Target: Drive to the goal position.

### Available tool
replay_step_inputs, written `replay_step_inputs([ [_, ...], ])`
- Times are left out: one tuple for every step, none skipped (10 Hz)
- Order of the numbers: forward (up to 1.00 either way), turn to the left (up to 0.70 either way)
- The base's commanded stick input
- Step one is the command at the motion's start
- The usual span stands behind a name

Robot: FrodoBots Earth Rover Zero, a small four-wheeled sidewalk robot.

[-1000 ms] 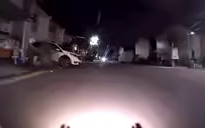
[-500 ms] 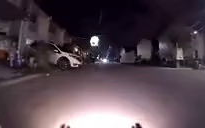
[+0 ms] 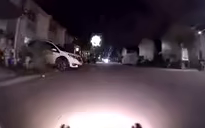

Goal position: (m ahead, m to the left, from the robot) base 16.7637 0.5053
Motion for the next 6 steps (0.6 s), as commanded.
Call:
replay_step_inputs([
  [0.85,0.00],
  [0.85,0.00],
  [0.85,0.00],
  [0.85,0.00],
  [0.85,0.00],
  [0.85,0.00],
])
